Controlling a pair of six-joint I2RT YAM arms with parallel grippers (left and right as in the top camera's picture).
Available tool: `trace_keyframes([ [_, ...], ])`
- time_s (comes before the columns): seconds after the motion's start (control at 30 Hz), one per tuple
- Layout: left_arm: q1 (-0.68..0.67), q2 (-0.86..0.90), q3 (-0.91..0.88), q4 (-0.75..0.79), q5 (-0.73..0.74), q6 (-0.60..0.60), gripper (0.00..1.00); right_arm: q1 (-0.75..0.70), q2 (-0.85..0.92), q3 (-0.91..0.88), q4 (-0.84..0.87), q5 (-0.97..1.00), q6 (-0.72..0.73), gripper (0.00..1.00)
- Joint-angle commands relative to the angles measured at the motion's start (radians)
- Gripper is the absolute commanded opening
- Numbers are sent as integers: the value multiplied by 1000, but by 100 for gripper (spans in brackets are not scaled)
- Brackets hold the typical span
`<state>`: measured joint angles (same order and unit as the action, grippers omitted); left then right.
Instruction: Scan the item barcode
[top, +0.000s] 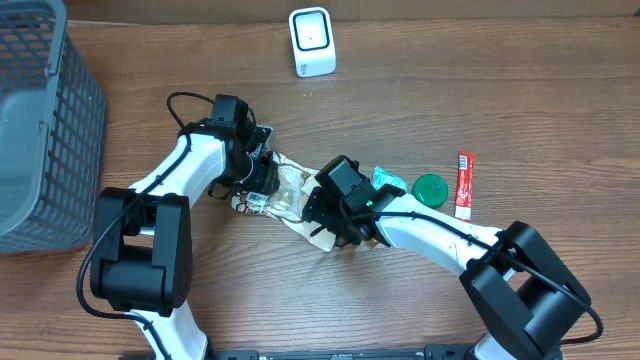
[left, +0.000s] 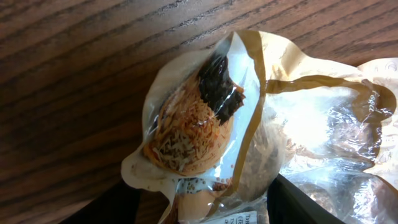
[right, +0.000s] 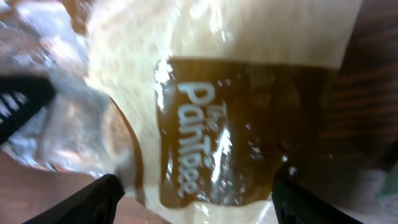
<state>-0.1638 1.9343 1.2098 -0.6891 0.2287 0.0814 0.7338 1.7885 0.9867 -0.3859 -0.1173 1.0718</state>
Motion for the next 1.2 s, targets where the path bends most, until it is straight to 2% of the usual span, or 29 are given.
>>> trace_keyframes([
  [0.0,0,82,-31,5,-30,13,58,-1,7,-19,37,48,65,80],
  [0.37,0,82,-31,6,-29,13,58,-1,105,-19,149,29,125,80],
  [0.5,0,82,-31,6,-30,13,58,-1,134,-19,254,-67,72,72],
  [0.7,0,82,-31,5,-29,13,57,-4,142,-19,315,-98,34,57],
  [0.83,0,82,-31,6,-29,13,57,-4,142,-19,433,-182,-60,56],
  [1.0,0,84,-31,6,-29,17,57,-11,142,-19,496,-177,-51,56],
  [1.17,0,88,-31,6,-30,24,57,-20,142,-19,507,-178,-48,32],
])
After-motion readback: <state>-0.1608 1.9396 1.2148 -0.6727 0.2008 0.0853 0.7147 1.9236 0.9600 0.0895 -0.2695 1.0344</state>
